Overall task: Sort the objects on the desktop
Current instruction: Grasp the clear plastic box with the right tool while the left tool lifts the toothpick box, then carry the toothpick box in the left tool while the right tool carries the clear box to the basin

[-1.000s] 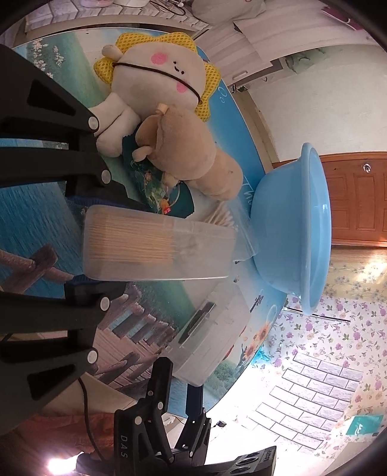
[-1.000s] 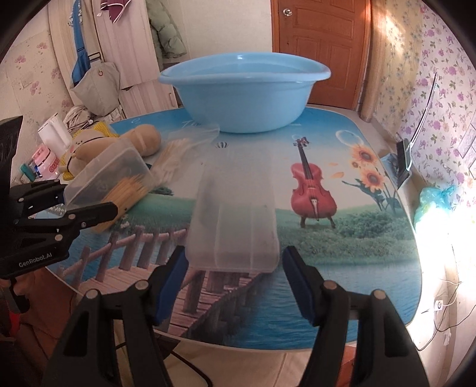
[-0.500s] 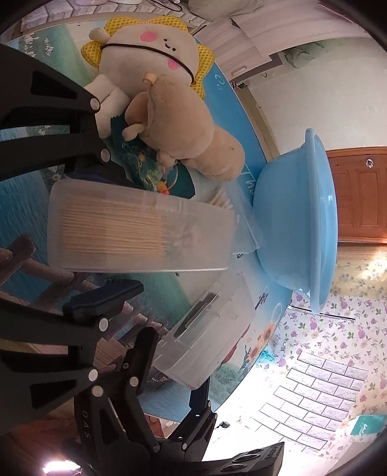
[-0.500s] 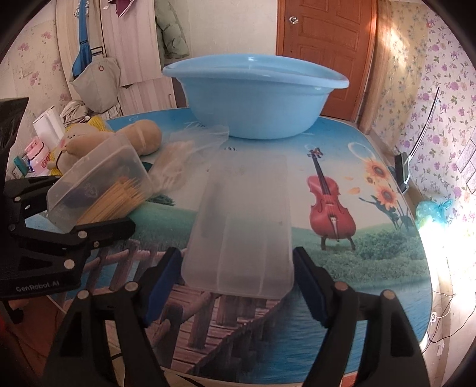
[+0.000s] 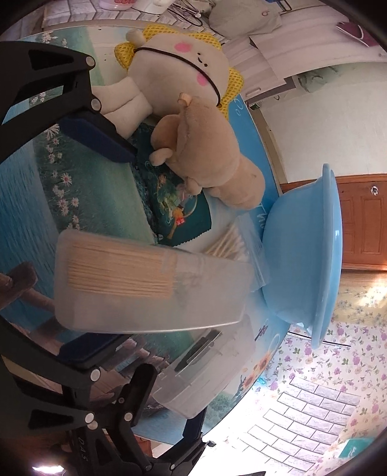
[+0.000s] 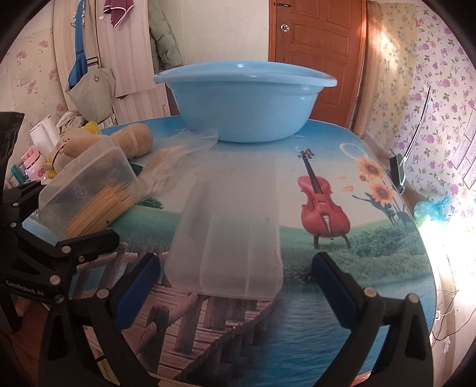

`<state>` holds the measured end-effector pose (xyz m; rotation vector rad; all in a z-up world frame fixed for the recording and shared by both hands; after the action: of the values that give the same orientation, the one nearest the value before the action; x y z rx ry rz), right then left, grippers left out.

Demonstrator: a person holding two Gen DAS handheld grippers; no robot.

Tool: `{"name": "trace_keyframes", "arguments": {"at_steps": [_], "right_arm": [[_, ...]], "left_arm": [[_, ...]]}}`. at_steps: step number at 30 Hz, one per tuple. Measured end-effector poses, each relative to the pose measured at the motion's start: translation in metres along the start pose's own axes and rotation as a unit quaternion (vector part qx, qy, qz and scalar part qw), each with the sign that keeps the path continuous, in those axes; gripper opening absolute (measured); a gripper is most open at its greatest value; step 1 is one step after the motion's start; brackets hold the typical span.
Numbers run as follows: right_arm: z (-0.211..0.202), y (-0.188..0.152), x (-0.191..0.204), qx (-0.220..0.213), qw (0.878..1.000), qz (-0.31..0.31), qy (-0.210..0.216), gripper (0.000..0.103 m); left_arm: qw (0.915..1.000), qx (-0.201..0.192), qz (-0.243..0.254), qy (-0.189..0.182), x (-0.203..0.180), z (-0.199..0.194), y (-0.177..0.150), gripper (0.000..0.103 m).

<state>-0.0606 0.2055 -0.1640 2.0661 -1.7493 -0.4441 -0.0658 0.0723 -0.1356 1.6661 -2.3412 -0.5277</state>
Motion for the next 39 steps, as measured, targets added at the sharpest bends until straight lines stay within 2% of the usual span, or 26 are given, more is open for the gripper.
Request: {"name": "trace_keyframes", "arguments": {"at_steps": [2, 6, 8, 10, 11, 12, 14, 15, 16, 17, 18, 22, 28, 39], "right_arm": [[0.000, 0.000, -0.001, -0.001, 1.000, 0.002, -0.003, 0.103], [-0.003, 0.000, -0.001, -0.008, 1.000, 0.003, -0.004, 0.089], [-0.004, -0.001, 0.000, -0.010, 1.000, 0.001, -0.003, 0.086], [-0.005, -0.001, 0.000, -0.011, 1.000, -0.001, -0.001, 0.078], [-0.006, -0.001, 0.001, -0.011, 1.000, -0.002, 0.000, 0.073], [-0.007, -0.001, 0.001, -0.012, 1.000, -0.004, 0.003, 0.064], [-0.008, -0.002, 0.001, -0.011, 1.000, -0.004, 0.005, 0.061], [-0.008, -0.002, 0.001, -0.011, 1.000, -0.004, 0.007, 0.061], [-0.009, -0.002, 0.001, -0.010, 1.000, -0.005, 0.010, 0.061], [-0.010, -0.002, 0.001, -0.011, 1.000, -0.006, 0.012, 0.061], [-0.011, -0.002, 0.001, -0.013, 1.000, -0.008, 0.013, 0.061], [-0.025, -0.001, 0.003, -0.036, 0.999, -0.015, 0.013, 0.061], [-0.043, 0.005, -0.004, -0.061, 0.998, -0.005, 0.009, 0.060], [-0.097, 0.029, -0.002, -0.149, 0.988, -0.002, 0.030, 0.060]], "left_arm": [[1.0000, -0.001, 0.000, 0.002, 0.000, 0.000, 0.000, 0.102], [0.9999, -0.010, 0.006, 0.003, -0.003, -0.001, -0.001, 0.103], [0.9999, -0.009, 0.010, -0.001, -0.006, -0.002, -0.003, 0.102], [0.9998, -0.013, 0.017, -0.004, -0.010, -0.003, -0.004, 0.097], [0.9996, -0.015, 0.021, -0.008, -0.012, -0.005, -0.004, 0.091], [0.9995, -0.017, 0.026, -0.010, -0.014, -0.006, -0.004, 0.087], [0.9990, -0.020, 0.036, -0.014, -0.018, -0.008, -0.004, 0.071], [0.9988, -0.022, 0.040, -0.016, -0.020, -0.009, -0.004, 0.067], [0.9987, -0.025, 0.041, -0.017, -0.020, -0.010, -0.004, 0.055], [0.9986, -0.028, 0.041, -0.018, -0.020, -0.012, -0.004, 0.039], [0.9988, -0.029, 0.036, -0.018, -0.019, -0.012, -0.003, 0.031], [0.9982, -0.028, 0.015, -0.051, -0.012, -0.015, -0.004, 0.031], [0.9969, -0.061, 0.012, -0.049, -0.012, -0.034, -0.001, 0.031], [0.9924, -0.112, 0.014, -0.048, -0.011, -0.076, 0.024, 0.031]]}}
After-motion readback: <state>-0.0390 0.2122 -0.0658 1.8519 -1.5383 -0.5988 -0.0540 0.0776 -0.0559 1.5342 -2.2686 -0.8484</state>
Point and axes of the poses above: each gripper's, at about its wrist camera, not at the fingertips, and z roughly the way its jaws point, x to its left, y to its top, the point moved 5 cm from there along z, roughly the way its jaws point, and after that the axes turned 12 degrees about x, right-handed, at the moved point
